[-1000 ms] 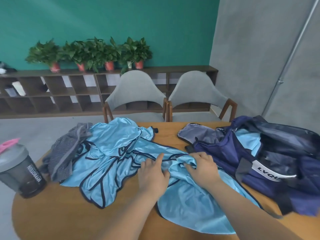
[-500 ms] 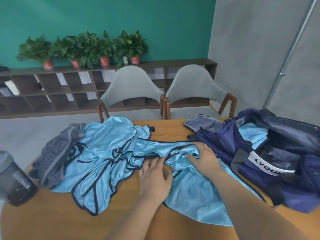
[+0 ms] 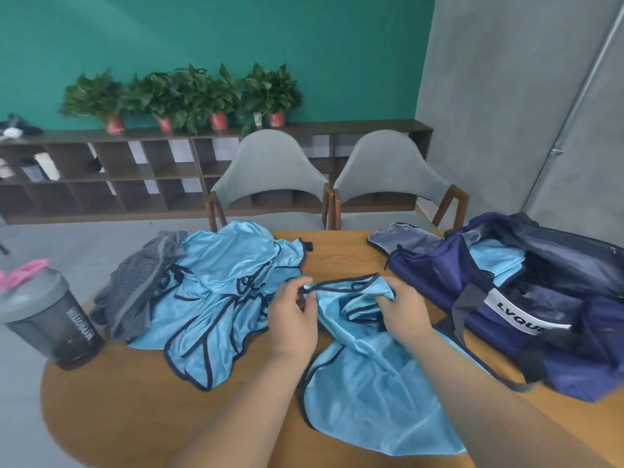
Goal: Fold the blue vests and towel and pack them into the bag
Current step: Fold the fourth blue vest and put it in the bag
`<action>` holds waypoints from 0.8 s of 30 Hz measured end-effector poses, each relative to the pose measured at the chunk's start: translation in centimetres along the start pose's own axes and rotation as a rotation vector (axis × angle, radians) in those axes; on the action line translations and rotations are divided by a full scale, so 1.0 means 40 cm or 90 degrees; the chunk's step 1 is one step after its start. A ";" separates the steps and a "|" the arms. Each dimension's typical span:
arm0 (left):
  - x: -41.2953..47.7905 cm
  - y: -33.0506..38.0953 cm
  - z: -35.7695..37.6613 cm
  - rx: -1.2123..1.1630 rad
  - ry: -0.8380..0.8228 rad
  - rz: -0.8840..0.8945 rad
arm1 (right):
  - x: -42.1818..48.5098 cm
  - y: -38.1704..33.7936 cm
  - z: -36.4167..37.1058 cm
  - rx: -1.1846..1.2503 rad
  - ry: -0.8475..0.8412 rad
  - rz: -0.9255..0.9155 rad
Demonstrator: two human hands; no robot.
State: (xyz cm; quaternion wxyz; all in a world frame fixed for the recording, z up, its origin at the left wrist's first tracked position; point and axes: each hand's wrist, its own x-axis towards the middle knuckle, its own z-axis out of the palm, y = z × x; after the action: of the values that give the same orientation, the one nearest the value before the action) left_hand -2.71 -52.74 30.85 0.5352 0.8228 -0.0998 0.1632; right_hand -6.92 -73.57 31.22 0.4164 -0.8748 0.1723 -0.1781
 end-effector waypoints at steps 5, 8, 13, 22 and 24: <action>0.055 0.112 -0.105 -0.042 0.047 0.142 | 0.002 -0.113 -0.111 0.125 -0.064 -0.028; 0.079 0.190 -0.169 -0.028 0.078 0.242 | 0.000 -0.197 -0.190 0.286 -0.153 -0.014; 0.177 0.296 -0.225 0.048 0.119 0.347 | 0.077 -0.260 -0.274 0.586 -0.260 0.139; 0.397 0.212 -0.105 0.565 -0.375 0.215 | 0.325 -0.238 -0.159 0.263 0.023 0.116; 0.319 0.137 -0.091 0.535 -0.380 0.190 | 0.266 -0.171 -0.094 0.040 0.018 0.037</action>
State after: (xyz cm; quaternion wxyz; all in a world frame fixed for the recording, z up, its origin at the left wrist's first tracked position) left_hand 6.68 -51.53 41.66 0.0786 0.9536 -0.2898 0.0225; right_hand 1.75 -76.78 40.62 0.4462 -0.8533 0.1976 -0.1836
